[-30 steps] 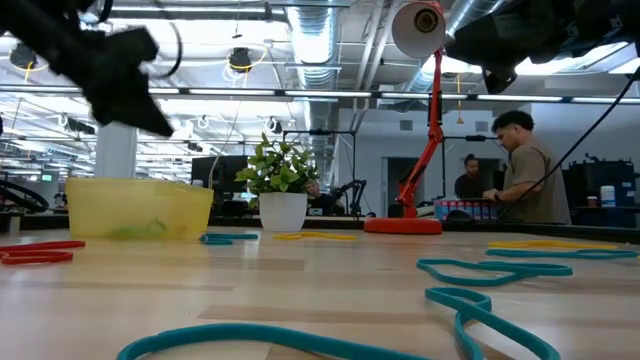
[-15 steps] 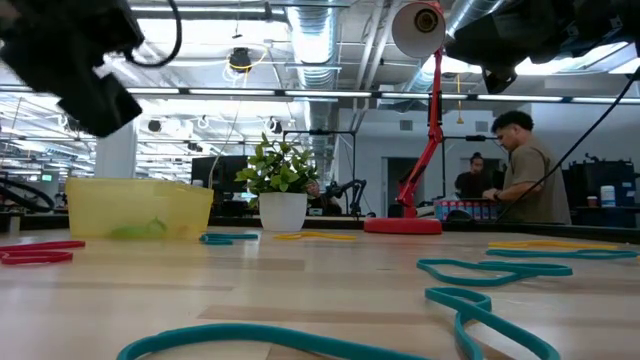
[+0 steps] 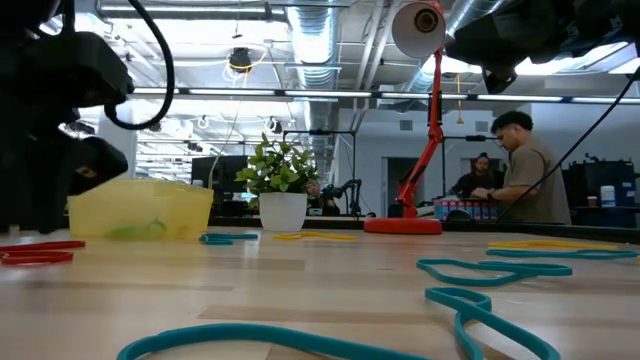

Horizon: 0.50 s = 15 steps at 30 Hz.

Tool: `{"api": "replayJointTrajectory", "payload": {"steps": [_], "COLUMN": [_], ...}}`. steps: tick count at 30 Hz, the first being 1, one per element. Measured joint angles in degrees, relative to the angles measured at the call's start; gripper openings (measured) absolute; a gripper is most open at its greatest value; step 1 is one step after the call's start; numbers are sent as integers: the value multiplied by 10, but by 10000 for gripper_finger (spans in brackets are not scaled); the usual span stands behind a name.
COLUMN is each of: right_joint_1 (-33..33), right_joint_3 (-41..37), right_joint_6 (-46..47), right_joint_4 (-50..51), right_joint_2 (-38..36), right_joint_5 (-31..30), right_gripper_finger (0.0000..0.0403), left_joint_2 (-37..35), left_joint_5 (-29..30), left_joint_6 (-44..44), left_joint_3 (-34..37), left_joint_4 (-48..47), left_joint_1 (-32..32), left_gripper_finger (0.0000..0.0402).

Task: Pick and place items into bin
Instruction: Put the red rubber band into the yellow bin

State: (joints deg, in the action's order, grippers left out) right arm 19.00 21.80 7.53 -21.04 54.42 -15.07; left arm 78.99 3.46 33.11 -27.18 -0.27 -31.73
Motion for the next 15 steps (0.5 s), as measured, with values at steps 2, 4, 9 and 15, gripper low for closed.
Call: {"api": "replayJointTrajectory", "payload": {"steps": [2, 4, 9, 15], "right_joint_1": [0, 0, 0, 0], "right_joint_3": [0, 0, 0, 0], "right_joint_6": [0, 0, 0, 1], "right_joint_4": [0, 0, 0, 0], "right_joint_2": [0, 0, 0, 0], "right_joint_5": [0, 0, 0, 0], "right_gripper_finger": [103, 103, 103, 103], "left_joint_2": [22, 45, 73, 74], "left_joint_5": [0, 0, 22, 27], "left_joint_6": [0, -3, -3, 6], "left_joint_3": [-8, -13, -16, -15], "left_joint_4": [0, 1, 7, 24], "left_joint_1": [-2, -2, -3, -3], "left_gripper_finger": [90, 90, 90, 90]}}
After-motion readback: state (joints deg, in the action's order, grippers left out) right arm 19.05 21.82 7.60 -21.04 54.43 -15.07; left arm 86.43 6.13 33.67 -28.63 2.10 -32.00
